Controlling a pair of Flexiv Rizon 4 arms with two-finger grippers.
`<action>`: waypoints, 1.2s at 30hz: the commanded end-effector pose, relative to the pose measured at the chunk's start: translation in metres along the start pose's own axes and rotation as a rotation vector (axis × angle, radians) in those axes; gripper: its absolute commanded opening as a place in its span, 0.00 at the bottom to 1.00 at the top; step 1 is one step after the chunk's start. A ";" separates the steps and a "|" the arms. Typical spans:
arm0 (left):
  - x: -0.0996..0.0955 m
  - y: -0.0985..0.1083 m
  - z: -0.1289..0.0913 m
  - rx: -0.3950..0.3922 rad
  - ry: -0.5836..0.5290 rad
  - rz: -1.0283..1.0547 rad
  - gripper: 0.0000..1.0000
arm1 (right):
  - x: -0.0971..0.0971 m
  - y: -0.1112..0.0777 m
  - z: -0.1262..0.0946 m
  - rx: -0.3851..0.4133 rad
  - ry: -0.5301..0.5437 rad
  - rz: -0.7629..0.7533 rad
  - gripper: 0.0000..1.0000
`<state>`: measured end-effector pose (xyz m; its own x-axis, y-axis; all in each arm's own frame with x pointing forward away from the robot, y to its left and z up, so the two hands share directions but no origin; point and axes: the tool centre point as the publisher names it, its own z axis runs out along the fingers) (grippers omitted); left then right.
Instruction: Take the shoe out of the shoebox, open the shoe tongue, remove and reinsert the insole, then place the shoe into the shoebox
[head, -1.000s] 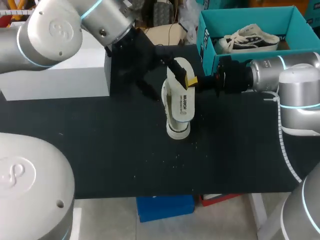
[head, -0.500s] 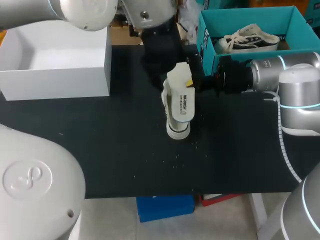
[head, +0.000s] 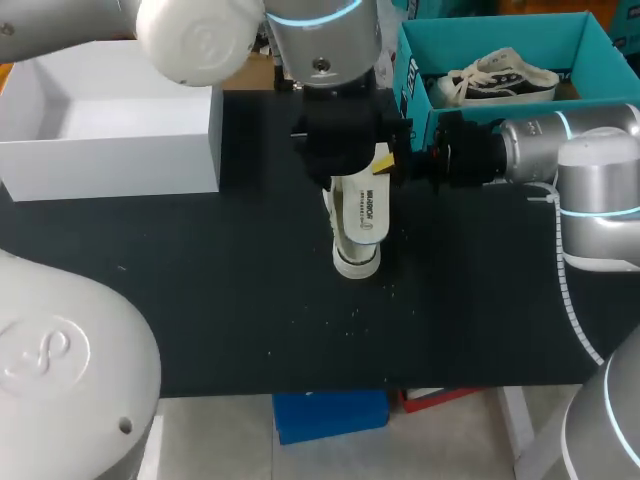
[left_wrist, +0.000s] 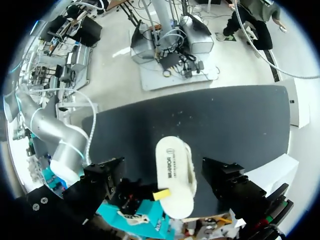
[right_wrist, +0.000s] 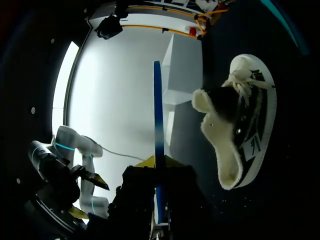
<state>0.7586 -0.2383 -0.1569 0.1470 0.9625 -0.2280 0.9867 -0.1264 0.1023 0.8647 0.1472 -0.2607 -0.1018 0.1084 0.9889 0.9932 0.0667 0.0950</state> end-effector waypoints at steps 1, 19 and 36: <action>0.001 0.010 0.009 0.022 -0.024 -0.010 1.00 | 0.000 0.000 0.001 0.000 -0.001 0.000 0.00; -0.010 0.033 0.048 0.086 0.052 -0.008 1.00 | 0.000 0.000 0.001 0.000 -0.001 0.000 0.00; 0.012 0.107 0.047 0.075 0.095 0.026 1.00 | 0.000 0.000 0.001 0.000 -0.001 0.000 0.00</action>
<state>0.8533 -0.2487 -0.1926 0.1598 0.9777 -0.1362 0.9866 -0.1535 0.0557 0.8648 0.1472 -0.2607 -0.1018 0.1084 0.9889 0.9932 0.0667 0.0949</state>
